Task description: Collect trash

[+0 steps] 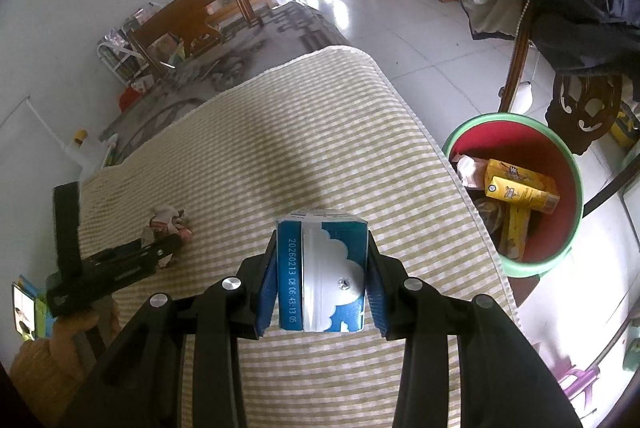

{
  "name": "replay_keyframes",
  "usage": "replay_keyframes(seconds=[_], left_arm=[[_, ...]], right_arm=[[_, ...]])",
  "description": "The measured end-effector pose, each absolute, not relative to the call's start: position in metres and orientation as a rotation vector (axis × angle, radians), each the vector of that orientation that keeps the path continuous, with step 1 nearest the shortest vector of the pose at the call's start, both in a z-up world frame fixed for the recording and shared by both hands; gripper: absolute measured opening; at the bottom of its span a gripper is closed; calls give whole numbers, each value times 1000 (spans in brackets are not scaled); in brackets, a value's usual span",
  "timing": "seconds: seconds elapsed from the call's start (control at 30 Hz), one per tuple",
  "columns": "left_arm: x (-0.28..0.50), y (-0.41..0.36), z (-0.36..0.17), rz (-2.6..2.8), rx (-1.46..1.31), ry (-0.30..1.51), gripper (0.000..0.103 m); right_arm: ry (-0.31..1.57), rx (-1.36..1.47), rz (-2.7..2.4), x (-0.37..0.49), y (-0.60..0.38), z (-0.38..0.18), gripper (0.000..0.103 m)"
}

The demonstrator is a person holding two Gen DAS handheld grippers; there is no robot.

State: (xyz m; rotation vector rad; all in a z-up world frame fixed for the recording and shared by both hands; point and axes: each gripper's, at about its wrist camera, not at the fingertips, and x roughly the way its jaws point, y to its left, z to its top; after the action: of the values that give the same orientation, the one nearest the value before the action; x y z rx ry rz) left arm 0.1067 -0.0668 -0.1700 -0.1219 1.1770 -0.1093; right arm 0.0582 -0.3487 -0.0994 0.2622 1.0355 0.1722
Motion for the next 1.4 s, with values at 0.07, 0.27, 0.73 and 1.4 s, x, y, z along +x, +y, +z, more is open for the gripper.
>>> replay_keyframes(seconds=[0.07,0.27,0.73,1.4], left_arm=[[107,-65,-165,-107,-148,1162,41],[98,-84,-121,-125,-210,1047,40],[90,-151,-50,-176,-203,888,40],[107,-237,-44,-258,-100,896,40]], right_arm=[[1028,261,170,59,-354,-98,37],[1015,273,182,72,-366,-94,37],[992,243,275,92,-383,-85,37],[974,336,179,96,-467,-86,37]])
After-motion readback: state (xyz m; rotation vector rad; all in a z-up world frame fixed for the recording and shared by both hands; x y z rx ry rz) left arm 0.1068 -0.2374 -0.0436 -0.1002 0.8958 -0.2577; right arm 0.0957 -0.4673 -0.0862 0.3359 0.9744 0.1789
